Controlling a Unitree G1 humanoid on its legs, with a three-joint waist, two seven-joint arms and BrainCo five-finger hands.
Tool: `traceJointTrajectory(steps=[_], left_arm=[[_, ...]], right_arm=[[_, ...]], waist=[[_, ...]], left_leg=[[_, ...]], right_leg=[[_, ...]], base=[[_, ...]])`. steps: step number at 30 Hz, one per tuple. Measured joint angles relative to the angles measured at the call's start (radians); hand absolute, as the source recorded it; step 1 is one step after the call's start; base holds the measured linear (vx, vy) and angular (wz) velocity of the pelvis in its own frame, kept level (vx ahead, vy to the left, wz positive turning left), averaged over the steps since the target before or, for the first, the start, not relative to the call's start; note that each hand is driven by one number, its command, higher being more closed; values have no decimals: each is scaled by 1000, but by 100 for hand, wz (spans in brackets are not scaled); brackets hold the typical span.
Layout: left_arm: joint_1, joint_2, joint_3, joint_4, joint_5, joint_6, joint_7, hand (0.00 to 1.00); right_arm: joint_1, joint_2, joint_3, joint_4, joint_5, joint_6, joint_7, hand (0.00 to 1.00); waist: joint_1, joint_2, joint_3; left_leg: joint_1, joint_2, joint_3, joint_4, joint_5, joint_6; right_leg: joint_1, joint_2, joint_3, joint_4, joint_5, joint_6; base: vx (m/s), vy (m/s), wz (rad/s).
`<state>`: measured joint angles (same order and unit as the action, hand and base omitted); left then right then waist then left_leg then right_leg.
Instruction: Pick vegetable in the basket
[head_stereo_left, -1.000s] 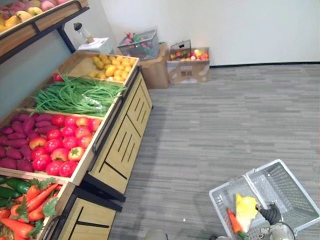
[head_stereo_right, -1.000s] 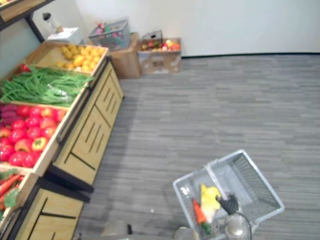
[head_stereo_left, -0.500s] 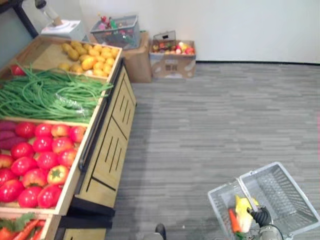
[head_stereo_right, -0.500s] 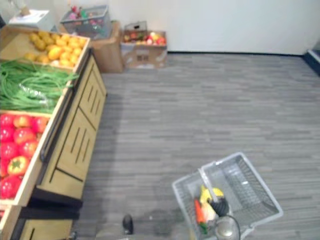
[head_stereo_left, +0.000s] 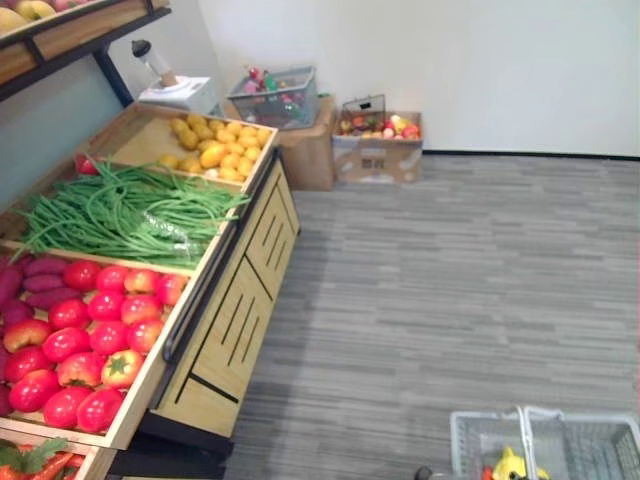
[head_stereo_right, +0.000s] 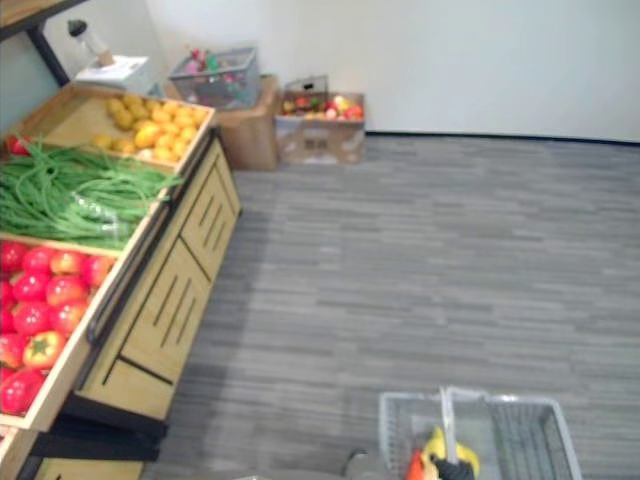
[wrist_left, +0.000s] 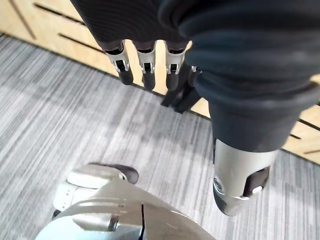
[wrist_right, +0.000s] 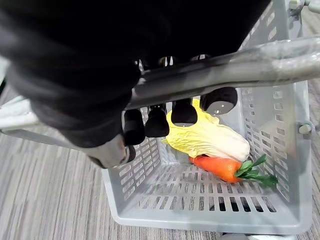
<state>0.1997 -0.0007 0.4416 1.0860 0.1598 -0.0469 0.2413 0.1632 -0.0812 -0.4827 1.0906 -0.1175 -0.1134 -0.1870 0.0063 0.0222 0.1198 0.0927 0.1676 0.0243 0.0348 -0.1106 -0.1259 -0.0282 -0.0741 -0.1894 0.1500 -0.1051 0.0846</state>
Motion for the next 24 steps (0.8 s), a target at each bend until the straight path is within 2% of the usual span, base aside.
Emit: traceJointTrajectory(steps=[4,5,6,7,9,14,19,24], left_arm=[[0,-7,38,27,-86,-1,-21,0],[3,-7,37,28,-113,-5,-24,0],[8,-7,36,30,-122,-12,-29,0],[9,-5,33,30,-130,-19,-34,0],[9,-1,26,33,-158,-21,-41,0],[-1,29,-55,64,-156,-20,-52,0],[-8,39,-94,69,-140,-19,-55,0],[-8,45,-121,70,-139,-20,-62,0]], right_arm=[[54,35,-75,37,79,3,2,100],[58,40,-85,48,96,3,2,100],[58,42,-98,62,115,4,2,100],[58,43,-100,66,133,6,2,100],[56,45,-99,69,159,6,2,100],[56,44,-97,70,196,2,4,100],[64,35,-98,102,250,4,9,100],[78,33,-96,105,254,8,24,100]], waist=[[0,-5,-11],[1,3,-21],[0,-4,-24],[-1,2,-29],[0,-4,-32],[-1,-2,-35],[-4,1,-37],[-4,2,-38]], left_leg=[[-1,6,-12,-18,19,-12],[-1,4,-11,-19,19,-12],[1,2,-7,-28,22,-11],[4,-1,-1,-36,26,-10],[6,-2,23,-40,26,-11],[37,-3,83,-51,26,-11],[40,-1,82,-53,28,-11],[49,1,95,-70,36,-11]], right_leg=[[34,7,-41,-49,9,-6],[41,7,-42,-62,15,-5],[48,7,-41,-85,27,-3],[55,8,-35,-108,41,-2],[59,11,-20,-143,68,-3],[90,23,31,-224,129,-5],[106,27,31,-254,146,2],[107,29,36,-256,151,3]], base=[[37,-44,31],[35,13,5],[33,23,-5],[28,26,-12],[15,31,-29],[-7,26,-34],[-58,-1,-2],[-46,-2,-4]])
